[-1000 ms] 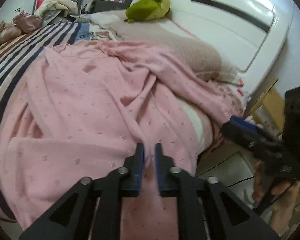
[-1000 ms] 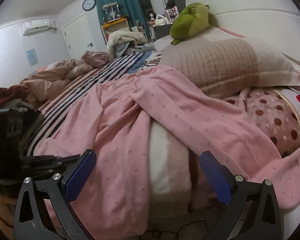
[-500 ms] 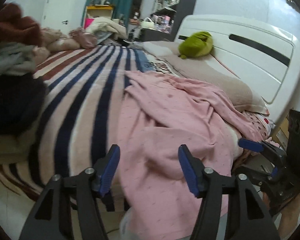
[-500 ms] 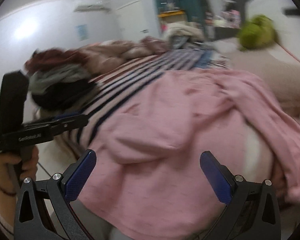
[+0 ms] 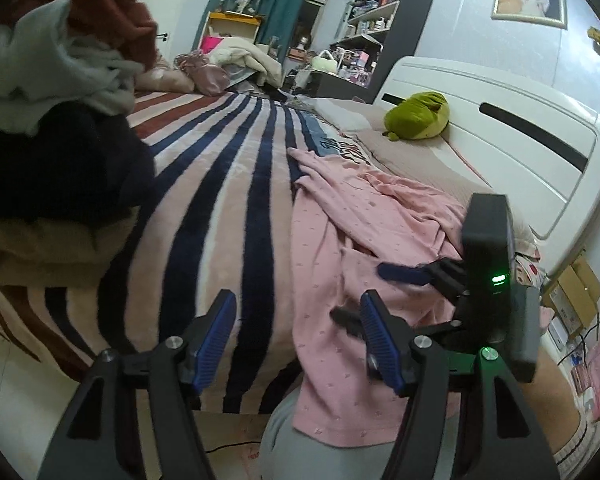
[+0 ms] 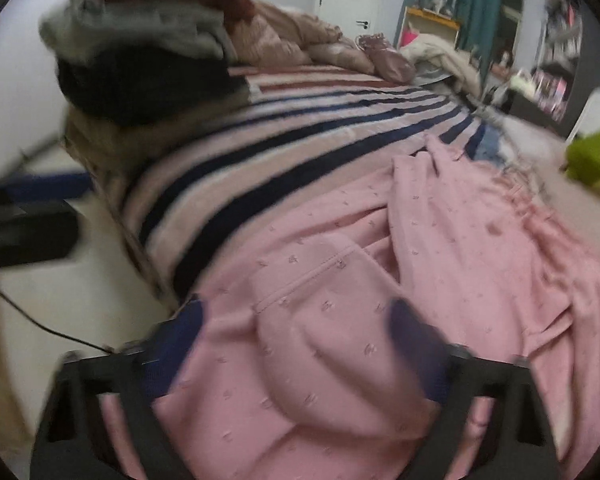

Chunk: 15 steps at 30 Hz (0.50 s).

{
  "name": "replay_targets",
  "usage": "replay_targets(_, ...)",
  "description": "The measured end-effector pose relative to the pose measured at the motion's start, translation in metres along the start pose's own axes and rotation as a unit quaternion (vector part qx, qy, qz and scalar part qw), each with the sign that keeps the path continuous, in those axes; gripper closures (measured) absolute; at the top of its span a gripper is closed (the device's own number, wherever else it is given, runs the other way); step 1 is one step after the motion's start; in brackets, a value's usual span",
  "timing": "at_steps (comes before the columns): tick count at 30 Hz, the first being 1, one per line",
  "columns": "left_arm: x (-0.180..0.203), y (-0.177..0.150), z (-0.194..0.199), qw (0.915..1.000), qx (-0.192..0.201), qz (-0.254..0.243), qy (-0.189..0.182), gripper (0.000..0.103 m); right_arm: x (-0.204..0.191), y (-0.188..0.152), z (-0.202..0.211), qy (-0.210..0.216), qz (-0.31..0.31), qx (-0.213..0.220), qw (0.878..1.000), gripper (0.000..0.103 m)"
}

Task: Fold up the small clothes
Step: 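Grasp the pink garment's cuff with the right tool and lift it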

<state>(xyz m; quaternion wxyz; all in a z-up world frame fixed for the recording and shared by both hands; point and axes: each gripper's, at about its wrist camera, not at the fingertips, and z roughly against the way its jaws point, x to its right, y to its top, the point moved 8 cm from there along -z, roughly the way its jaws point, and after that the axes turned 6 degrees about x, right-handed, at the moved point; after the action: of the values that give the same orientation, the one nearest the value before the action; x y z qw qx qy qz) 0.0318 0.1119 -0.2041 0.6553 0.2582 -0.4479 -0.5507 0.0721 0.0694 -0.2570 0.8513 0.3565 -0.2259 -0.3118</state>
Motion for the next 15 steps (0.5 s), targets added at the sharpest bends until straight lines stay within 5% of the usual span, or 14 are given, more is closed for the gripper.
replay_targets(1, -0.004, 0.000, 0.001, 1.0000, 0.002, 0.002, 0.001, 0.042, 0.002, -0.001, -0.003, -0.011, 0.000, -0.006, 1.000, 0.063)
replay_targets(4, -0.014, 0.000, 0.004, 0.9999, 0.005, 0.008, 0.007, 0.042, 0.011, -0.001, 0.005, -0.012, -0.020, 0.005, 1.000, 0.096)
replay_targets(10, -0.020, -0.006, 0.004, 0.9999, 0.002, 0.015, 0.006, 0.042, 0.053, -0.010, 0.060, -0.041, -0.093, 0.061, 0.993, 0.097)
replay_targets(15, -0.014, -0.014, -0.006, 0.9998, -0.016, 0.014, 0.004, 0.042, 0.081, -0.041, 0.095, -0.043, -0.150, 0.065, 0.986, 0.098)
